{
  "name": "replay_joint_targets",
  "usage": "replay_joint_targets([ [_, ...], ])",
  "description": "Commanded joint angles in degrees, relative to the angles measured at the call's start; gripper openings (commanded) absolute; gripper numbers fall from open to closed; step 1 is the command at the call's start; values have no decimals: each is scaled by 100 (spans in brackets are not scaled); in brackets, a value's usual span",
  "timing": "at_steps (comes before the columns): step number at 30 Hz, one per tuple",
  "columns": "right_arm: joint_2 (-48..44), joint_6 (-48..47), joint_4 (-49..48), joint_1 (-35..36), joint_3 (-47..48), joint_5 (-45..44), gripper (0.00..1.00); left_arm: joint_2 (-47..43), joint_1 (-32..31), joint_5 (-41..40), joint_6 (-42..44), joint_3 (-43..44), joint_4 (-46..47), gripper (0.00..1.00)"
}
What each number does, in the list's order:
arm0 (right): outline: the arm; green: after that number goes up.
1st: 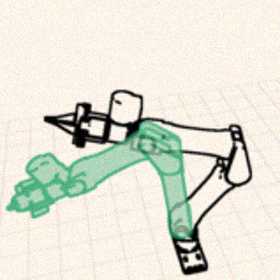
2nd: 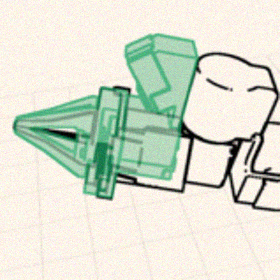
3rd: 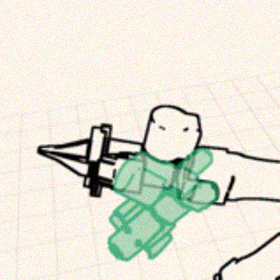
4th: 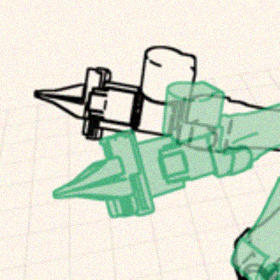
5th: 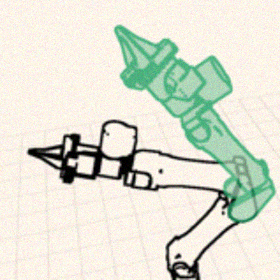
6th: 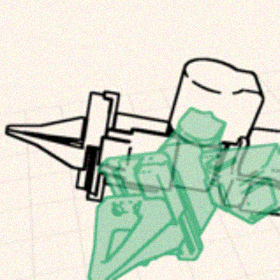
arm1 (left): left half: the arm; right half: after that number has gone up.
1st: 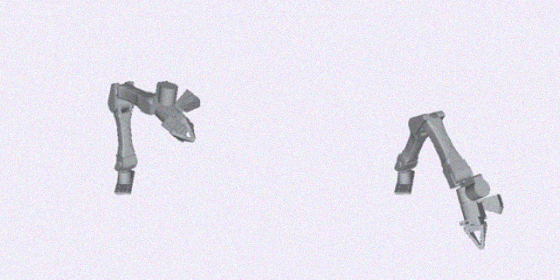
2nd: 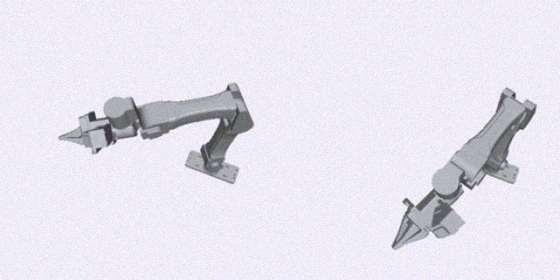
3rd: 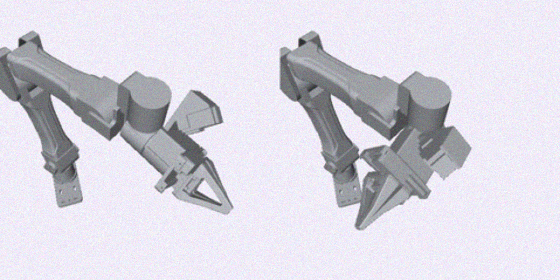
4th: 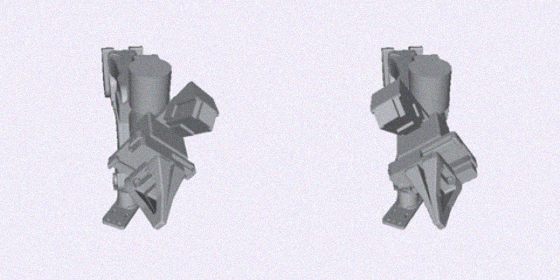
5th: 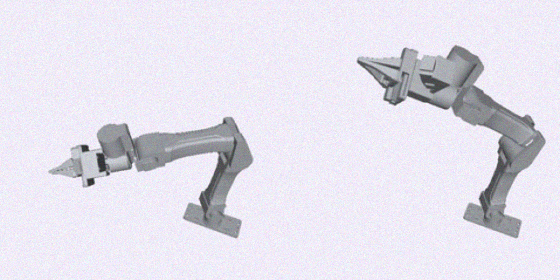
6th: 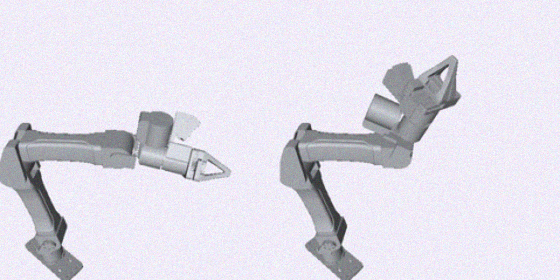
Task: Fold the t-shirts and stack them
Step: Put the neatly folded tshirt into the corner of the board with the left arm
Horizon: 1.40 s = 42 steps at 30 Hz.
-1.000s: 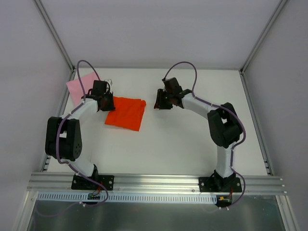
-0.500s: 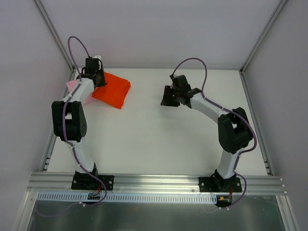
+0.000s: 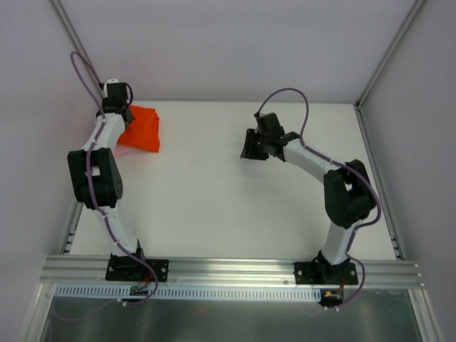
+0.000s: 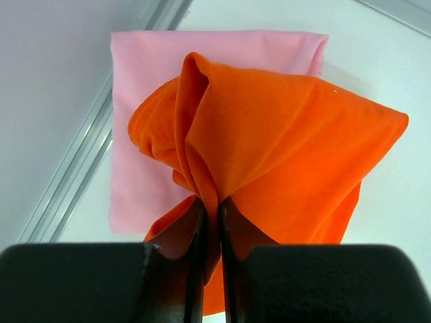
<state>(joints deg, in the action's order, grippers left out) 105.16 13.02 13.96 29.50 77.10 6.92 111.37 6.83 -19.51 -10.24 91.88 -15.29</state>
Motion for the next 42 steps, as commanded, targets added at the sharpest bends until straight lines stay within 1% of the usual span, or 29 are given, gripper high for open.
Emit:
replay_joint_targets([
  [1, -154, 70, -104, -5, -28, 47, 39, -81, 160, -730, -329, 313, 343, 0],
  [6, -137, 26, -86, 4, -20, 82, 39, -116, 397, -870, -680, 16, 202, 0],
  [7, -137, 34, -77, 4, -20, 99, 39, -133, 450, -871, -785, -38, 184, 3],
  [8, -128, 26, -69, -5, -20, 117, 39, -151, 486, -905, -847, -90, 141, 10],
  [9, -128, 17, -68, 3, -20, 152, 39, -151, 521, -914, -883, -117, 71, 20],
  [10, -128, 17, -68, 4, -20, 169, 39, -160, 556, -897, -892, -135, 70, 47],
  [11, -128, 8, -68, 4, -28, 178, 40, -168, 556, -897, -875, -204, 79, 65],
  [12, -145, -1, -60, -5, -28, 196, 41, -177, 565, -871, -866, -240, 87, 76],
  [14, -154, -18, -51, -5, -28, 222, 41, -256, 556, -862, -909, -354, 70, 83],
  [16, -189, -45, -60, -5, -28, 266, 41, -413, 565, -897, -1015, -442, 61, 97],
  [17, -207, -53, -60, 3, -37, 292, 41, -484, 548, -993, -1059, -521, 52, 99],
  [20, -329, -71, -112, -5, -134, 363, 42, -730, 565, -1186, -1217, -592, -79, 99],
  [22, -400, -80, -165, 4, -221, 450, 42, -949, 565, -1108, -1278, -662, -88, 99],
  [23, -479, -89, -174, 4, -248, 477, 42, -1038, 556, -1012, -1296, -775, -62, 99],
  [25, -593, -106, -235, 3, -318, 591, 47, -1362, 556, -477, -1366, -943, -27, 99],
  [26, -742, -167, -244, 4, -388, 618, 48, -1486, 556, -266, -1384, -1178, 86, 99],
  [27, -830, -255, -270, -5, -424, 696, 53, -1774, 556, 293, -1341, -1329, 201, 99],
  [29, -1049, -360, -323, 3, -564, 749, 61, -2048, 548, 823, -1349, -1688, 324, 99],
  [30, -1286, -413, -323, 4, -599, 741, 70, -2310, 539, 1365, -1349, -1864, 377, 99],
  [31, -1410, -562, -297, -5, -626, 715, 76, -2426, 513, 1553, -1332, -1936, 378, 99],
  [32, -1672, -659, -219, -5, -635, 645, 85, -2540, 451, 1660, -1279, -1980, 247, 99],
  [34, -1928, -844, -96, 3, -609, 513, 94, -2874, 171, 1599, -1130, -2103, 27, 99],
  [35, -2069, -1001, 79, -5, -582, 304, 99, -2997, 91, 1590, -1068, -2182, -9, 99],
  [36, -2331, -1072, 151, -5, -582, 188, 97, -3225, -84, 1573, -1024, -2261, -44, 99],
  [38, -2614, -1257, 352, -5, -617, -92, 97, -3454, -225, 1590, -1041, -2542, -44, 99],
  [39, -2911, -1258, 397, -5, -652, -190, 96, -3690, -409, 1625, -1050, -2647, -36, 99],
  [41, -3194, -1423, 537, -14, -714, -514, 96, -3981, -629, 1573, -1094, -2955, -36, 99],
  [42, -3326, -1425, 616, -14, -723, -646, 96, -4261, -665, 1582, -1094, -3061, -36, 99],
])
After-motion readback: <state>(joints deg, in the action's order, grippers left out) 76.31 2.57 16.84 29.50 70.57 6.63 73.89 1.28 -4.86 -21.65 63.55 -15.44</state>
